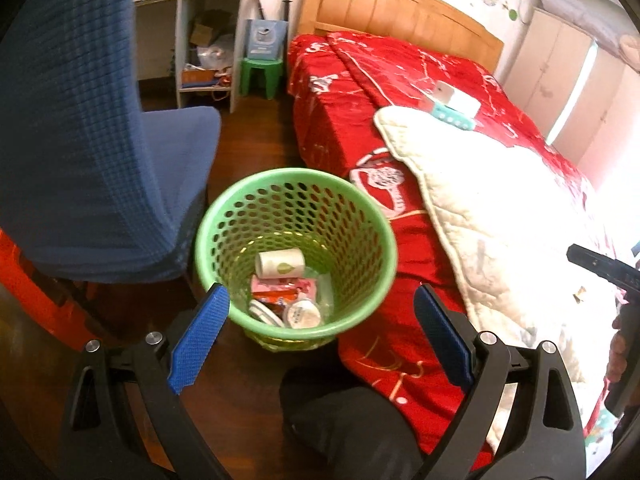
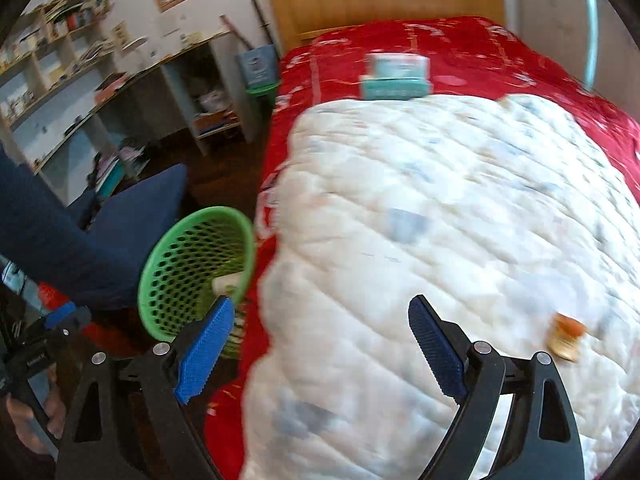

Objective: Collect trash
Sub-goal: 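Move both grippers back over the bed toward the remaining items, then grasp the clear plastic cup with the left gripper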

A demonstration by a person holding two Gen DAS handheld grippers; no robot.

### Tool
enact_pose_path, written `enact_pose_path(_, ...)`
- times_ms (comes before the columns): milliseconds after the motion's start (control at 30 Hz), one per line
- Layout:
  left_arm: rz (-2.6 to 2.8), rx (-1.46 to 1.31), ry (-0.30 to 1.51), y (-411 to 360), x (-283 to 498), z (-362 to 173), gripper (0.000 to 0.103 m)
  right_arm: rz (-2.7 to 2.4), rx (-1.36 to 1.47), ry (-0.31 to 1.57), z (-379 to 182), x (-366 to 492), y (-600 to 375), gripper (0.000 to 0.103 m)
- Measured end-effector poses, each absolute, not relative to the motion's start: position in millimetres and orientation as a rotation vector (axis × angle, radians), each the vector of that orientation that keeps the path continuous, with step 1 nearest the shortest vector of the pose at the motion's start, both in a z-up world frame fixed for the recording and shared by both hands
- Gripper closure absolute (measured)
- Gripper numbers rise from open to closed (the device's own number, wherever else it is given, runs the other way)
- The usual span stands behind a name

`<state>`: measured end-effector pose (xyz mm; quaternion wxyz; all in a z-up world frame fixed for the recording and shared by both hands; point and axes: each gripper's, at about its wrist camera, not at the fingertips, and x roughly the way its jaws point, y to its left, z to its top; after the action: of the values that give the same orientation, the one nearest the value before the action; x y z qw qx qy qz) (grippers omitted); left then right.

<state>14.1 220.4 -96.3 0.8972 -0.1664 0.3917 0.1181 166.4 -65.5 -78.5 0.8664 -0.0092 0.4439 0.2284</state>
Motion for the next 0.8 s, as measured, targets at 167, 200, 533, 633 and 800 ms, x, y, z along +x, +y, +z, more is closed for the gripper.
enact_pose_path(167,0.210,-0.324,0.824,204.0,22.9,-97.1,0.011,0.374,0.023,0.919,-76.3,165.0,-123.9,0.017)
enact_pose_path(200,0.201,-0.322,0.827,200.3,24.9,-97.2,0.011,0.355,0.029,0.916,-75.9,165.6,-134.5,0.017)
enact_pose_path(533,0.162,-0.281,0.842,173.2,36.0,-94.5,0.011,0.163,0.108,0.918,-84.3,180.3,-229.8,0.026)
enact_pose_path(633,0.153,-0.278,0.850,166.9,41.0,-94.7,0.011,0.135,0.122,0.940,-93.7,180.5,-247.3,0.031)
enact_pose_path(800,0.091,-0.264,0.865,144.3,58.6,-92.9,0.011,0.119,0.123,0.962,-106.8,174.7,-262.8,0.033)
